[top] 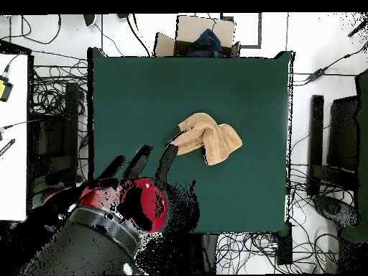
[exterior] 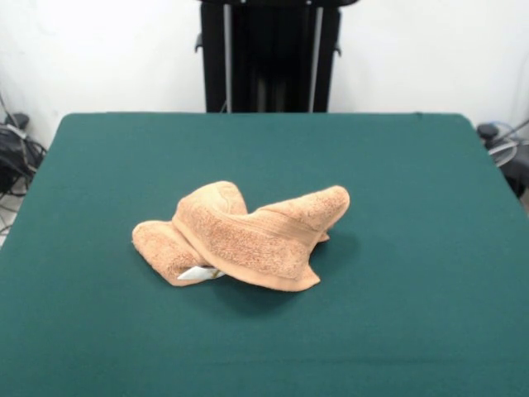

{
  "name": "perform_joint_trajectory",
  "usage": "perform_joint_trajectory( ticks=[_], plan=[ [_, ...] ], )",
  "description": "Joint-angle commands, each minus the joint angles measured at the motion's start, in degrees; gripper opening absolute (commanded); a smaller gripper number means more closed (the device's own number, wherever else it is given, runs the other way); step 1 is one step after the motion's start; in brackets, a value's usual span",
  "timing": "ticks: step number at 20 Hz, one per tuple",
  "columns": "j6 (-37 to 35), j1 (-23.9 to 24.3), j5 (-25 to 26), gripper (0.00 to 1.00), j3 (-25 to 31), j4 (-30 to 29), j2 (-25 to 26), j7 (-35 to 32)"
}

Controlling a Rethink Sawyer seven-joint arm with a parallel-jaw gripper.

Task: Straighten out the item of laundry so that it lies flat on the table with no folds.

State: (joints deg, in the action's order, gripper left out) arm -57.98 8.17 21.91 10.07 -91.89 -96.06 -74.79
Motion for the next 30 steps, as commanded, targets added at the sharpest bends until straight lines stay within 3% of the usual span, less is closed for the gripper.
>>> perform_joint_trajectory(
  ticks=[1, 12, 22, 30],
  plan=[
    [0.92, -1.72, -5.17, 1.0, -4.91, -15.38, 0.67, 1.29],
    [5.01, -2.33, -10.17, 1.0, -6.65, -22.09, 0.91, 1.11],
    [19.88, -3.32, -13.74, 1.0, -6.42, -29.81, 4.26, -1.58],
    [23.79, -3.18, -16.84, 1.0, -4.51, -32.37, 6.95, -2.85]
  ],
)
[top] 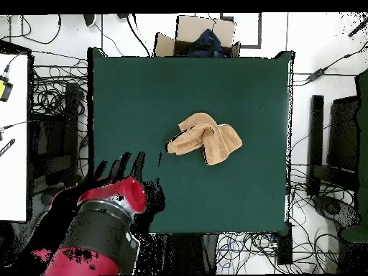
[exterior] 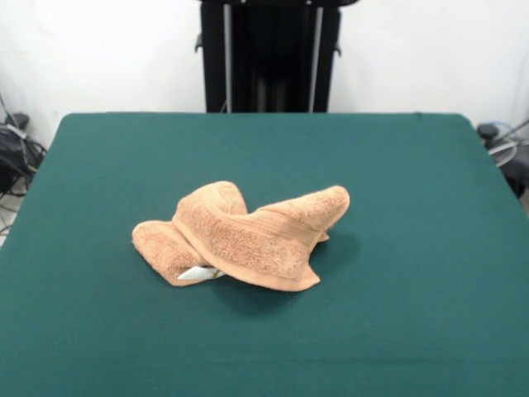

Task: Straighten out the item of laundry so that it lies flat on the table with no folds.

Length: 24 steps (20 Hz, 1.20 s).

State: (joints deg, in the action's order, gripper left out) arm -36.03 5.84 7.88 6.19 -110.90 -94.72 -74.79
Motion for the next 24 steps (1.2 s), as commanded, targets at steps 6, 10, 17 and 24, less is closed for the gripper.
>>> perform_joint_trajectory(
  ticks=[6, 10, 17, 24],
  plan=[
    [6.79, -2.09, -1.25, 1.0, 1.12, -14.84, 8.99, -5.73],
    [7.81, -3.11, -0.03, 1.0, 1.97, -15.04, 11.19, -5.57],
    [11.44, -1.25, -2.61, 1.0, 3.71, -18.45, 11.78, -0.85],
    [11.1, -2.59, -0.42, 1.0, 3.0, -17.36, 14.3, -4.69]
  ],
)
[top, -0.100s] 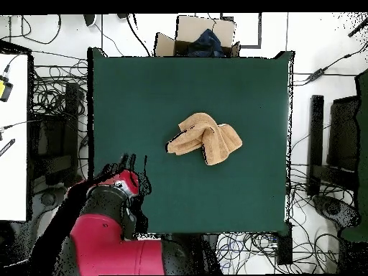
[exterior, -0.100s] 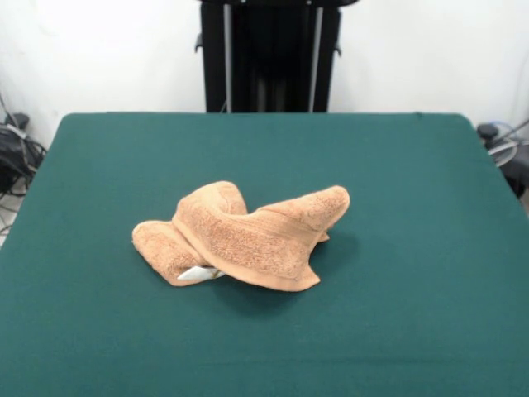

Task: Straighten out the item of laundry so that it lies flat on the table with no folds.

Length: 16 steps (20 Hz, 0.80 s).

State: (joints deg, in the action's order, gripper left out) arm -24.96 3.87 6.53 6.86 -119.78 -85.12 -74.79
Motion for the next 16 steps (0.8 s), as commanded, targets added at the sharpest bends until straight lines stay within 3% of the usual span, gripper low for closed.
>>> perform_joint_trajectory(
  ticks=[1, 7, 9, 13, 16],
  plan=[
    [0.0, -0.62, 0.92, 1.0, 2.42, -8.55, 4.94, -4.64],
    [0.35, -5.09, 7.69, 1.0, -1.97, -5.57, 9.25, -12.37],
    [-0.87, -5.25, 5.72, 1.0, -1.56, -6.59, 10.57, -12.2],
    [8.16, -2.23, 1.22, 1.0, 3.02, -12.41, 14.22, -9.65],
    [1.55, -6.82, 5.29, 1.0, -1.77, -8.82, 19.12, -13.62]
  ],
)
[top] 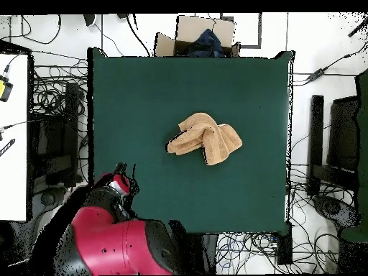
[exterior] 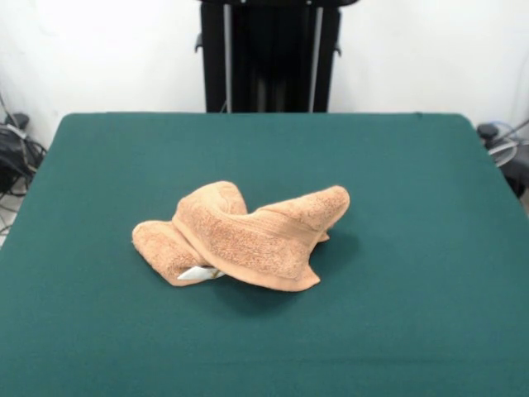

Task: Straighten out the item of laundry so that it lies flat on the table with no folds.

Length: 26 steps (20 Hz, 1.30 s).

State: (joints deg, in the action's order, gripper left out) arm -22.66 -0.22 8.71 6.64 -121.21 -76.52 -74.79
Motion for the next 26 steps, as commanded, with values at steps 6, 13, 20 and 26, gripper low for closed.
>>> perform_joint_trajectory(
  ticks=[6, 13, 20, 26],
  plan=[
    [-2.79, -5.13, 2.06, 1.0, -3.88, -6.44, 14.25, -15.04],
    [-28.37, -11.24, 3.04, 1.0, -10.62, -0.62, 4.58, -13.19],
    [-51.28, -12.74, 11.66, 1.0, -11.37, 14.05, -8.91, -6.07],
    [-46.71, -9.29, 8.67, 1.0, -8.11, 17.6, -12.99, -3.46]
  ],
)
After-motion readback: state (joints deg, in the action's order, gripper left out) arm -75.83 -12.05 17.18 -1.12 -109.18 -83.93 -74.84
